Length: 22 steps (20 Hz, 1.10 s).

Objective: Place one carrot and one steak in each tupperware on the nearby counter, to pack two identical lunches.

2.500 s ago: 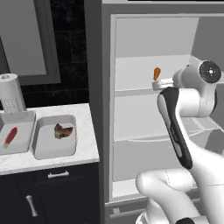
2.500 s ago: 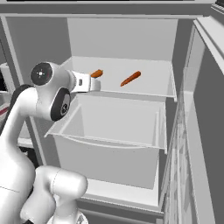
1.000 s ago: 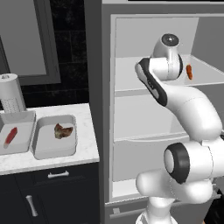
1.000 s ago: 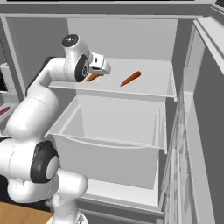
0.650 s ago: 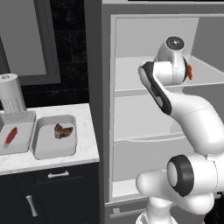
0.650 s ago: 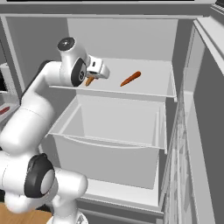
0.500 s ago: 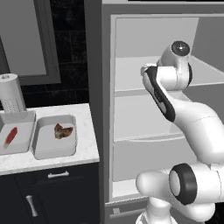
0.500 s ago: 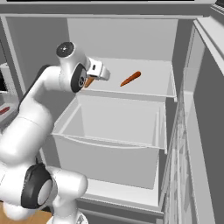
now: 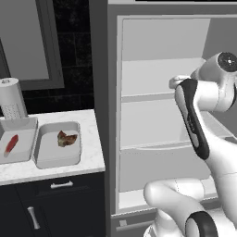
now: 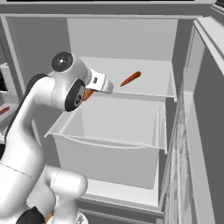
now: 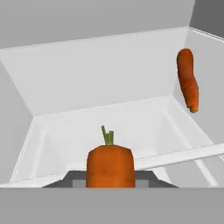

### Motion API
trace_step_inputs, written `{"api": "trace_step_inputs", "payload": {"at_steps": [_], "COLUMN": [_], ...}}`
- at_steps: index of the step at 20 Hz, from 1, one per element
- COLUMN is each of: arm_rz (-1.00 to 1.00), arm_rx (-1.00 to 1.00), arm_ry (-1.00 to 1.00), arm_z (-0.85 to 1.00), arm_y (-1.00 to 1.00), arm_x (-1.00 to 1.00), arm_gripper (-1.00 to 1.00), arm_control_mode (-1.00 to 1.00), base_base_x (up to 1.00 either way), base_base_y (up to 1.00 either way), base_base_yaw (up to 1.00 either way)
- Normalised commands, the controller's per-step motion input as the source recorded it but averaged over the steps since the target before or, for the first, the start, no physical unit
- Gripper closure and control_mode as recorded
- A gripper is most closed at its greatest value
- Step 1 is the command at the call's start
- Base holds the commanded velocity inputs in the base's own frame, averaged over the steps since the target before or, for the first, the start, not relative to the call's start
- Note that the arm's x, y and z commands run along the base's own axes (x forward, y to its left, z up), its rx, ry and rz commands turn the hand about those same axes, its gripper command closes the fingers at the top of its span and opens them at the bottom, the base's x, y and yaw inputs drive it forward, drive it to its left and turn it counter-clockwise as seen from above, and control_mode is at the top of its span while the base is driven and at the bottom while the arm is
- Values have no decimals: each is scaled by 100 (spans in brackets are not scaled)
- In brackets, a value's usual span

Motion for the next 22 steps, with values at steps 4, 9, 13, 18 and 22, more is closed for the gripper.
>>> {"api": "trace_step_inputs", "payload": {"at_steps": [4, 9, 13, 18, 22], "arm_rz": [0, 0, 6, 8, 0], "arm_rx": [0, -8, -12, -9, 0], "arm_ry": [14, 0, 3, 10, 0], "arm_z": [7, -75, -96, -56, 0], "arm_y": [-9, 8, 47, 30, 0], "arm_x": [-100, -100, -100, -60, 0], "arm_gripper": [100, 100, 100, 100, 100], "arm_control_mode": [-100, -100, -100, 100, 100], "base_base_x": [0, 0, 0, -40, -100], "base_base_y": [0, 0, 0, 17, 38], "base_base_yaw": [0, 0, 0, 4, 22]}}
